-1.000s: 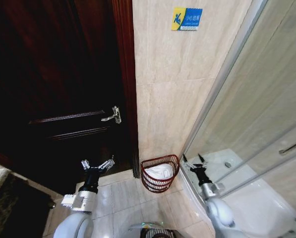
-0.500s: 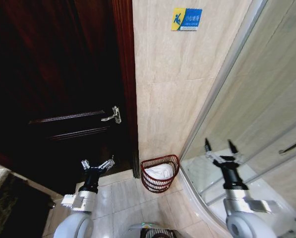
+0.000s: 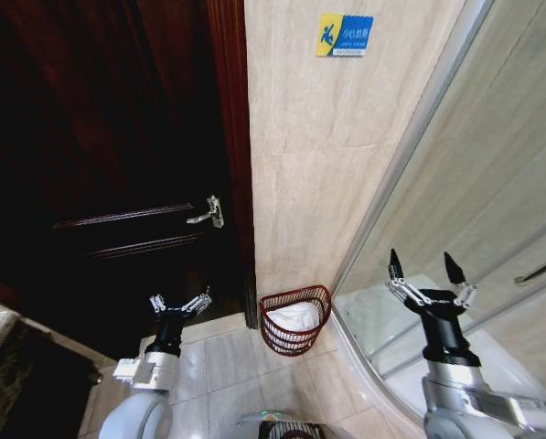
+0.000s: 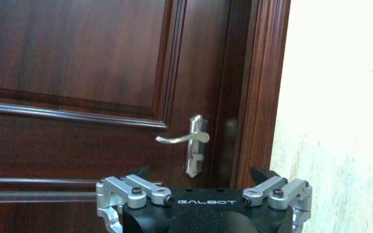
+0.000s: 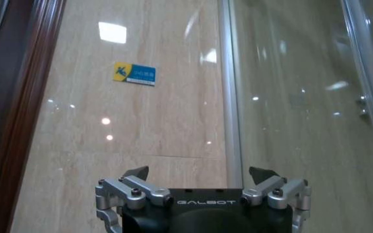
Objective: Discard the used towel into the hamper.
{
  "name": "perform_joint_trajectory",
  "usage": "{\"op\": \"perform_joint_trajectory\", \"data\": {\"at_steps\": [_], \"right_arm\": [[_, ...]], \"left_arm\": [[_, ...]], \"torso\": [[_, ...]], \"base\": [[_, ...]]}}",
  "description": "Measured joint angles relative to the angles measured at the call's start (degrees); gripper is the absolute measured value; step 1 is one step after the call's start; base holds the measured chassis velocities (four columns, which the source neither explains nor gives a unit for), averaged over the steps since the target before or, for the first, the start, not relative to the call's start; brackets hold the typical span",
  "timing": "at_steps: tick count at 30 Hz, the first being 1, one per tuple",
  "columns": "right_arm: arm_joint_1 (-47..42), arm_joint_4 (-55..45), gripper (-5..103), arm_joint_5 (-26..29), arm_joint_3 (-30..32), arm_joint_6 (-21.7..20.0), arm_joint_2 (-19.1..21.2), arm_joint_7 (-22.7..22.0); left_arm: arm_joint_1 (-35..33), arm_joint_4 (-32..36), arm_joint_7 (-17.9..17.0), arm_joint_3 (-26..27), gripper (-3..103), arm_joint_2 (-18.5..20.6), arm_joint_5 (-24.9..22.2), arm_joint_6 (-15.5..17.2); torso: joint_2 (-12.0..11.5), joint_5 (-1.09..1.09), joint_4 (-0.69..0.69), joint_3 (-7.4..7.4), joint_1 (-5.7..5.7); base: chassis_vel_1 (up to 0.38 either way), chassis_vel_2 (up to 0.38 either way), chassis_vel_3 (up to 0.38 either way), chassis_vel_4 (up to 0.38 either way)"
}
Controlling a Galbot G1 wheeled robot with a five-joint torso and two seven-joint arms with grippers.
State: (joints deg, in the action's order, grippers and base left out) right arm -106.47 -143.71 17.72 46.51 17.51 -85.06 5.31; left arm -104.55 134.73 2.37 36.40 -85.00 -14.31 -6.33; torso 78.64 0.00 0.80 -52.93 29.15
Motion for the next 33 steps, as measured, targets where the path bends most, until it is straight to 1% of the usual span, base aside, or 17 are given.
{"op": "perform_joint_trajectory", "data": {"at_steps": [1,4,15,20,25,33], "right_arm": [[-0.12,0.15,100,0.67,0.80,0.45,0.01,0.97],[-0.07,0.66,100,1.53,2.07,1.26,-0.08,2.02],[0.27,1.25,100,6.90,6.68,2.52,0.38,3.22],[0.92,1.45,100,7.27,8.11,3.98,0.48,3.24],[1.69,2.06,100,7.11,8.54,4.87,0.90,4.29],[3.16,1.24,100,6.43,9.27,4.75,1.78,3.36]], "left_arm": [[0.00,0.00,0.00,0.00,100,0.00,0.00,0.00],[0.00,0.00,0.00,0.00,100,0.00,0.00,0.00],[0.00,0.00,0.00,0.00,100,0.00,0.00,0.00],[0.00,0.00,0.00,0.00,100,0.00,0.00,0.00],[0.00,0.00,0.00,0.00,100,0.00,0.00,0.00],[0.00,0.00,0.00,0.00,100,0.00,0.00,0.00]], "torso": [[0.00,0.00,0.00,0.00,0.00],[0.00,0.00,0.00,0.00,0.00],[0.00,0.00,0.00,0.00,0.00],[0.00,0.00,0.01,0.00,0.00],[0.00,0.00,0.00,0.00,-0.01],[-0.01,0.01,-0.01,0.00,0.01]], "base": [[0.000,0.000,0.000,0.000],[0.000,0.000,0.000,0.000],[-0.008,-0.010,-0.007,-0.012],[-0.050,-0.064,-0.061,-0.068],[-0.095,-0.099,-0.094,-0.094],[-0.101,-0.110,-0.087,-0.109]]}}
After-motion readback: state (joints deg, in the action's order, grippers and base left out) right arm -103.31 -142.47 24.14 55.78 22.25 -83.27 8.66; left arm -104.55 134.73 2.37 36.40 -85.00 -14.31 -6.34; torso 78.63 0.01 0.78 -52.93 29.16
